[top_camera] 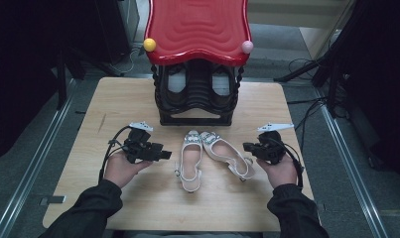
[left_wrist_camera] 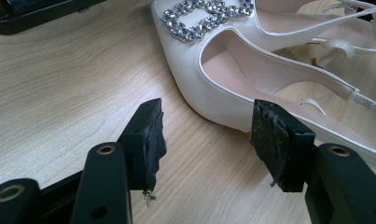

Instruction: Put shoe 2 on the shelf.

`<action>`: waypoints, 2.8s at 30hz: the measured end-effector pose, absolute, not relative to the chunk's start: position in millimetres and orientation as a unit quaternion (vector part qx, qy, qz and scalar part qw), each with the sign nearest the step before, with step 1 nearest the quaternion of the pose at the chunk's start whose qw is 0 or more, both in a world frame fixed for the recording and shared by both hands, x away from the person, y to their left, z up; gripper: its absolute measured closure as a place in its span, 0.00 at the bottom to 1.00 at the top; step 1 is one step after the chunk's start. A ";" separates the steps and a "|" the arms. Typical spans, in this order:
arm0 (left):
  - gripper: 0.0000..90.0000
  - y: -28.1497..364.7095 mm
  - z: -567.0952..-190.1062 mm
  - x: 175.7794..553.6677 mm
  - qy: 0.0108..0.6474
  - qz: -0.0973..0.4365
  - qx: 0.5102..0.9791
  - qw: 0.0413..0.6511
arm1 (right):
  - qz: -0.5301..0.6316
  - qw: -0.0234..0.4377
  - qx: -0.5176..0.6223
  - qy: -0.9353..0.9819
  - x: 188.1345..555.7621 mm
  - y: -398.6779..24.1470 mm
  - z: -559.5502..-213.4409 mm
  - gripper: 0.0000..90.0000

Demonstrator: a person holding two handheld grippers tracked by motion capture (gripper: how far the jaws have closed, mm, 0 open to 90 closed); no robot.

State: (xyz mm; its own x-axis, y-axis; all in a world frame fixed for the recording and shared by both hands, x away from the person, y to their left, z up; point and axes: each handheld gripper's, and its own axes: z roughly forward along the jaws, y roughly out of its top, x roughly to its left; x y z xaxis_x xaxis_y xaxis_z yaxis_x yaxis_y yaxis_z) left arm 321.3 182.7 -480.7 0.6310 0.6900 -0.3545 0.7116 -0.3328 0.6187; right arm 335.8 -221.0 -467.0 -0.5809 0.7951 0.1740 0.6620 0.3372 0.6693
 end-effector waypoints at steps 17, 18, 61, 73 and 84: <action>0.50 181.5 -481.4 320.8 0.429 -0.017 0.817 0.386 | 0.315 0.060 0.440 0.839 341.3 -209.9 -488.8 1.00; 0.50 181.4 -481.3 320.8 0.429 -0.017 0.817 0.386 | 0.314 0.059 0.440 0.839 341.0 -209.3 -488.8 1.00; 0.81 174.2 -487.1 323.0 0.427 -0.037 0.819 0.380 | 0.312 0.024 0.433 0.845 336.8 -186.2 -498.2 1.00; 1.00 153.5 -497.7 327.8 0.424 -0.043 0.823 0.376 | 0.300 0.036 0.453 0.839 346.2 -185.4 -507.3 1.00; 0.98 148.0 -502.1 327.8 0.418 -0.046 0.830 0.368 | 0.302 0.035 0.455 0.837 346.2 -180.7 -507.6 1.00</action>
